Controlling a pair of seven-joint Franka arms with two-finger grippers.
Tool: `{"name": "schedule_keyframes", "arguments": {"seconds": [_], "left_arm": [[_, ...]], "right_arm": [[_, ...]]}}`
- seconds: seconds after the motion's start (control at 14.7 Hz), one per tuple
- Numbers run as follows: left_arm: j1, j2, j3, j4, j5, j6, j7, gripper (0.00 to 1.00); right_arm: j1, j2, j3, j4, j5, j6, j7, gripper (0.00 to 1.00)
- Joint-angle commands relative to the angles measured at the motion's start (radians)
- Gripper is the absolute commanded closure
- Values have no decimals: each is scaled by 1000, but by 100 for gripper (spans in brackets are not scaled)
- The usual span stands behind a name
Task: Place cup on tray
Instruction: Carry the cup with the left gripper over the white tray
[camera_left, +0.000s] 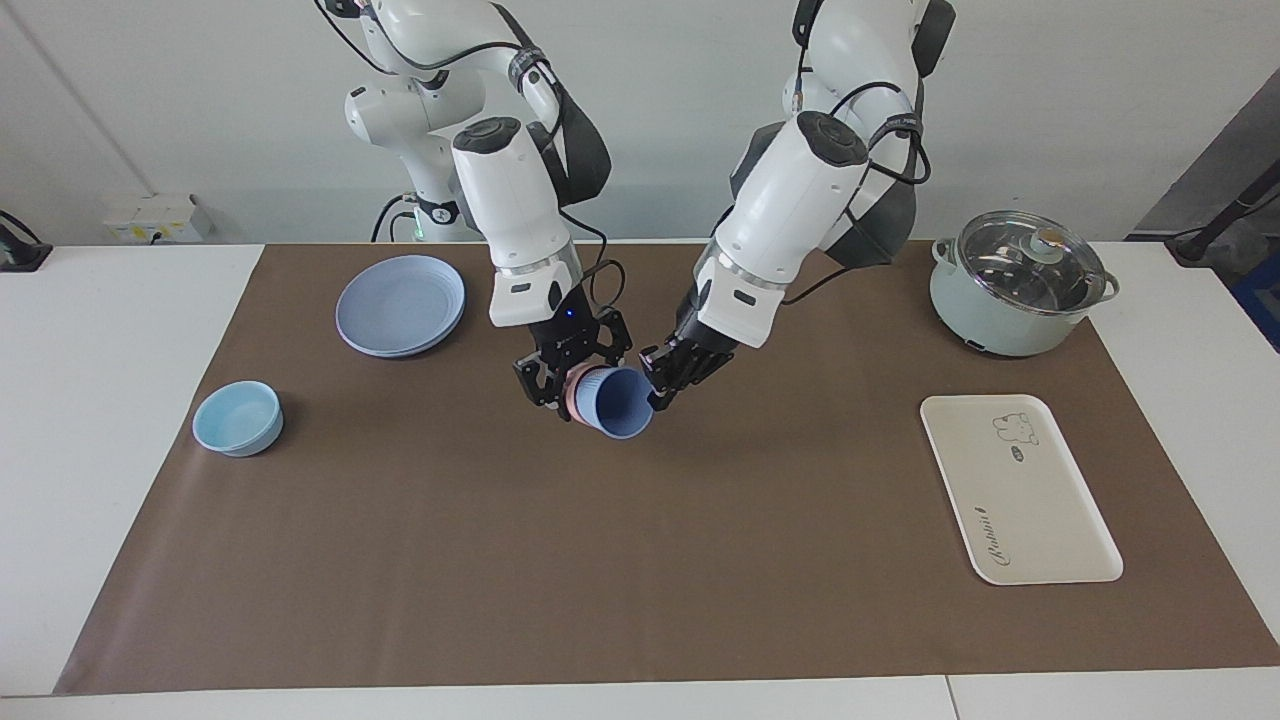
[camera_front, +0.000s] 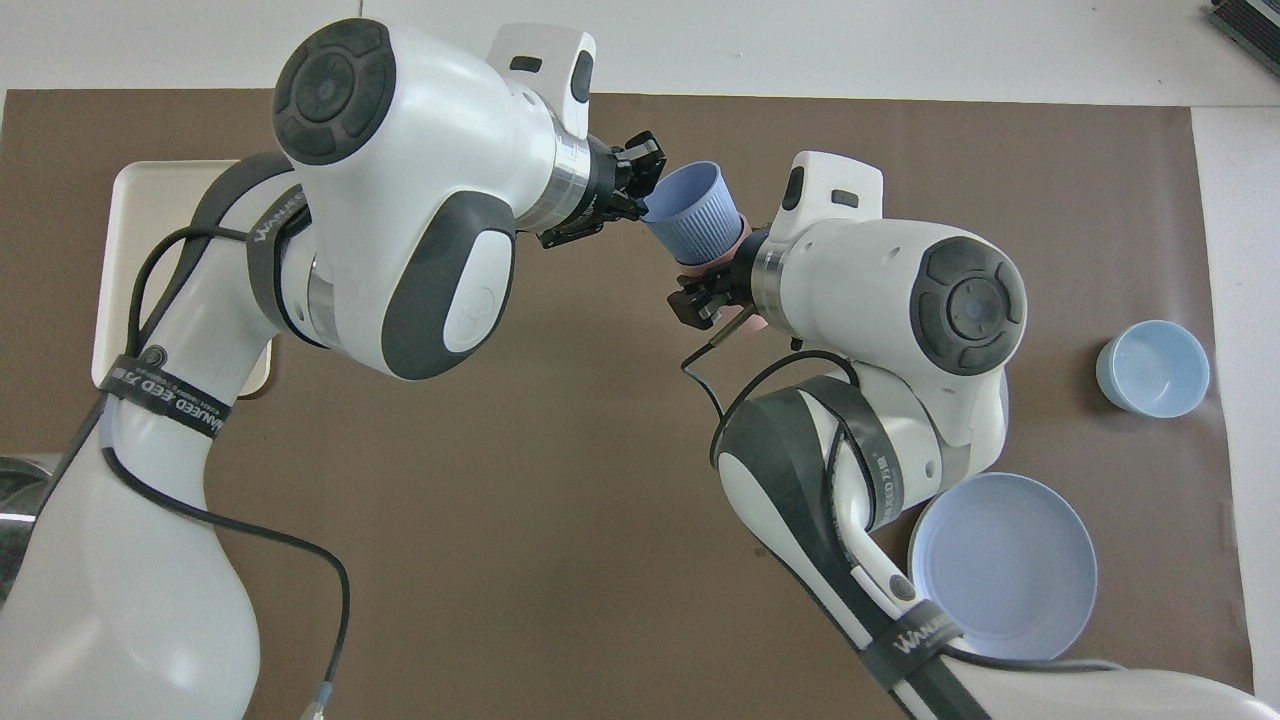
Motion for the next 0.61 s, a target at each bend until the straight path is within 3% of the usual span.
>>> {"name": "schedule_keyframes", "arguments": {"seconds": [0.0, 0.41, 0.54], "left_arm": [[27, 12, 5, 59, -13, -37, -8, 100], [135, 3, 14, 88, 3, -68, 4, 100], [182, 0, 26, 84, 68, -61, 100, 100]], "right_arm": [[-5, -11, 4, -11, -27, 16, 24, 100], [-5, -6, 3, -19, -27, 31, 22, 100], [-5, -6, 4, -20, -27, 31, 22, 100]]}}
